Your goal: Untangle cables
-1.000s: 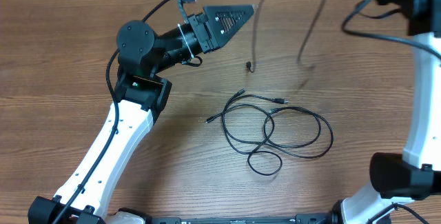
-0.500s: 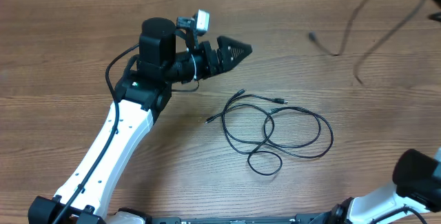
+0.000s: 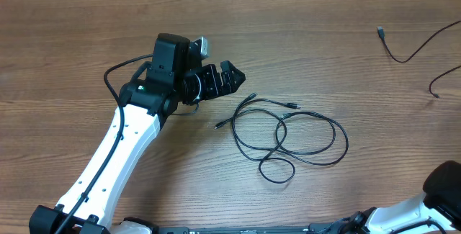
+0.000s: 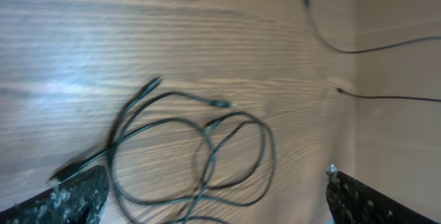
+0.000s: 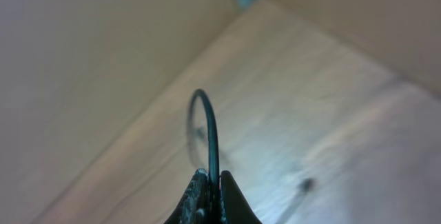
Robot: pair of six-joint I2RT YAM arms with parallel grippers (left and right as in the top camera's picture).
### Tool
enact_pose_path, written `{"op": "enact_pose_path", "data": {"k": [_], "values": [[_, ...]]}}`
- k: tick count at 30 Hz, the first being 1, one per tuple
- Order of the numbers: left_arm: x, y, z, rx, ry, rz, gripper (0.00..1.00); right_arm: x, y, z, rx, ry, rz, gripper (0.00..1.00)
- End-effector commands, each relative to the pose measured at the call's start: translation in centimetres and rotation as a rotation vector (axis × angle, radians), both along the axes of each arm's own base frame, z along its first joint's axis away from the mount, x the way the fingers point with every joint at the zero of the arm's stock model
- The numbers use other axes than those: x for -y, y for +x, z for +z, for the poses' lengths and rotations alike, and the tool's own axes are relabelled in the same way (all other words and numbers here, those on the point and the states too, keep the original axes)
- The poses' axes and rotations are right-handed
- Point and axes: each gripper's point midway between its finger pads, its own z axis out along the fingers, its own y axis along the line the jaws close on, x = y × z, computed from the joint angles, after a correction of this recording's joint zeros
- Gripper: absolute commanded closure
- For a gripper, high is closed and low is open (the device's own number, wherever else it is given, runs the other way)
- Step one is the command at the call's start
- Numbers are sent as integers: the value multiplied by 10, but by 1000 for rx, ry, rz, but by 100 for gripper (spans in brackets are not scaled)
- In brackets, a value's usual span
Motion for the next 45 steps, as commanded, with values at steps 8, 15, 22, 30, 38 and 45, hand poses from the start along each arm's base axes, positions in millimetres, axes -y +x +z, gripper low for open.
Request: {"op": "enact_pose_path", "data": {"k": [8,15,22,30,38,45], "values": [[-14,-2,-8,-9,91,36,0,101,-63,-35,-78,40,-495,96],[-14,-3,-8,-12,92,36,0,122,-56,-87,-155,131,-529,96],[-14,-4,-9,-19,95,35,0,114,-47,-153,-286,284,-486,1],[-15,-6,-11,-29,99,35,0,77,-25,-157,-256,395,-231,0],[-23,-3,-15,-24,143,69,0,2,-12,-146,-203,574,148,0],[-64,-11,-39,-85,359,185,0,-62,4,-154,-329,578,329,0]]}}
